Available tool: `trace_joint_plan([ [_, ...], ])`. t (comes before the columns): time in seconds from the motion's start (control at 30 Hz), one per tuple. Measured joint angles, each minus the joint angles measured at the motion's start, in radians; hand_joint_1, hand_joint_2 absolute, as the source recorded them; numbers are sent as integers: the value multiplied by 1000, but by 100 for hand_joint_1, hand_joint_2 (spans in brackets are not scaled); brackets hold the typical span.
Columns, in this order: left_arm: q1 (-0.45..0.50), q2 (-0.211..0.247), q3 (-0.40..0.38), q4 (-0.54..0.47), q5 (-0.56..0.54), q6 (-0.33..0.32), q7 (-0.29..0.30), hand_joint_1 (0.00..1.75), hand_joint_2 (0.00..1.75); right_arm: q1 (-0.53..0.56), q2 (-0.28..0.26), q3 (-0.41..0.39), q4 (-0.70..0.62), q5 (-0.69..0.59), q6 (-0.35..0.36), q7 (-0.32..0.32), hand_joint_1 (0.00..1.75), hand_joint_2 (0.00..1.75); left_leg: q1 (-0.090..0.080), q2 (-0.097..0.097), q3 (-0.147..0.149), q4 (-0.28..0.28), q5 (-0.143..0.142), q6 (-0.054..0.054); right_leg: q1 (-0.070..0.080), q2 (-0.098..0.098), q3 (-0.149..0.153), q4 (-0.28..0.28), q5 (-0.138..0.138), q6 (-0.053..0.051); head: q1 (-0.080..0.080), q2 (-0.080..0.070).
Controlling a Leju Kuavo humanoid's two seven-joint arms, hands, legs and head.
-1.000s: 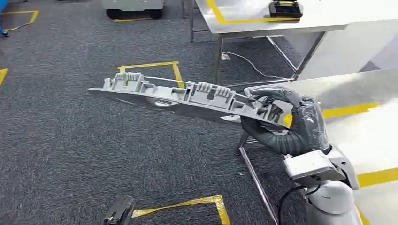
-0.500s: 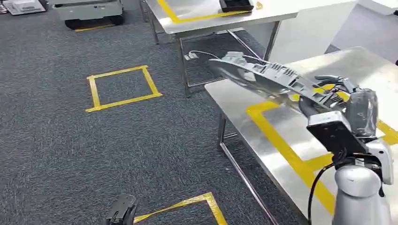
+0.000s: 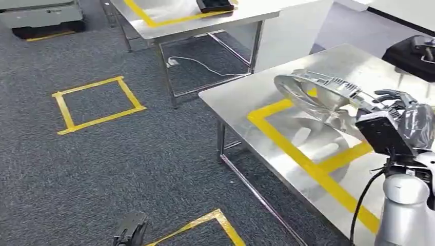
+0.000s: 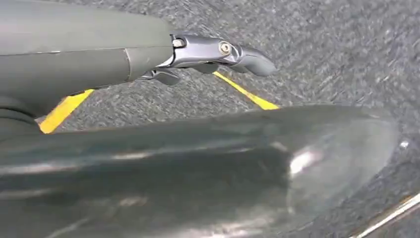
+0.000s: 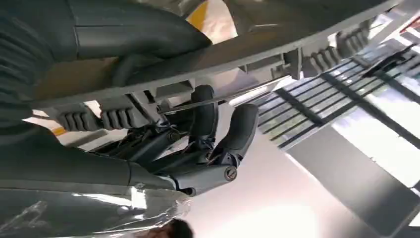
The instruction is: Take the parts from the cabinet and place them on the table.
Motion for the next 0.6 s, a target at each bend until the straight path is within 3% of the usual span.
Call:
trace_joint_plan([
  [0.03, 0, 0, 0, 0, -2, 0, 2, 0, 0, 0, 0, -11, 14, 7, -4, 0, 175, 175, 0, 13, 0, 0, -1, 2, 0, -2, -31, 64, -20, 2, 1, 0],
  [0.07, 0, 0, 0, 0, -5, 0, 4, 0, 0, 0, -2, -21, 30, 11, -7, 0, 175, 175, 0, 26, 2, 0, -2, 2, 0, -2, -37, 78, -15, 4, 1, 0],
  [0.1, 0, -1, 0, 0, -10, 0, 5, 0, 0, -1, -3, -32, 43, 13, -7, 0, 175, 175, 0, 39, 5, 1, -5, 2, 0, -4, -16, 43, 13, 4, 1, 0],
  [0.17, -1, -3, 0, 0, -11, 0, 7, 0, 0, -2, -3, -47, 57, 16, -8, 1, 175, 175, 0, 61, 13, 1, -11, -3, 1, -29, 76, -125, 90, 2, 1, 0],
  [0.2, -1, -3, 0, 0, -11, -1, 7, 0, 0, -7, -4, -53, 63, 16, -8, 0, 175, 175, -1, 71, 18, 2, -15, -9, 2, -67, 123, -209, 111, 1, 2, 0],
  [0.23, -3, -1, 0, 0, -12, -1, 7, 0, 0, -14, -4, -55, 73, 17, -9, 0, 175, 175, -12, 79, 17, 4, -19, -15, 16, -92, 140, -226, 99, -8, 2, 0],
  [0.27, -3, -2, 0, 0, -14, -3, 7, 0, 0, -17, -4, -60, 79, 19, -10, 0, 175, 175, -14, 90, 18, 5, -20, -18, 12, -69, 133, -227, 104, -22, -3, 0],
  [0.37, -4, -2, 0, 0, -22, -6, 7, 0, 0, -18, -5, -82, 97, 28, -14, 10, 175, 175, -11, 122, 24, 3, -27, -30, 12, -32, 126, -227, 106, -38, -3, 0],
  [0.4, -8, -3, 0, 0, -23, -10, 5, 0, 0, -18, -5, -86, 101, 32, -15, 12, 175, 175, -7, 97, 22, 12, -38, -38, 6, -22, 129, -229, 108, -41, -4, 0],
  [0.43, -11, -4, 0, 0, -24, -14, 0, 0, 0, -24, -5, -97, 108, 38, -22, 14, 175, 175, -6, 46, 1, 58, -69, -42, 3, -13, 128, -229, 108, -46, -6, 0],
  [0.47, -11, -5, 0, 0, -25, -19, -4, 0, 0, -30, -5, -105, 117, 42, -23, 16, 175, 175, -6, 23, -36, 136, -109, -43, 2, -5, 128, -229, 109, -51, -8, 0],
  [0.53, -7, -5, 0, 0, -25, -23, -9, 0, 0, -34, -5, -118, 135, 51, -24, 23, 175, 175, -6, 11, -115, 289, -164, -44, 2, 10, 128, -229, 108, -54, -9, 0],
  [0.57, -6, -5, 0, 0, -26, -25, -11, 0, 0, -33, -5, -125, 144, 53, -27, 29, 175, 175, -6, 8, -138, 322, -164, -44, 2, 21, 128, -229, 108, -54, -9, 0],
  [0.6, -6, -5, 0, 0, -29, -27, -17, 0, 0, -32, -5, -135, 152, 57, -30, 33, 175, 175, -6, 7, -139, 308, -140, -43, 2, 30, 128, -229, 108, -54, -9, 0],
])
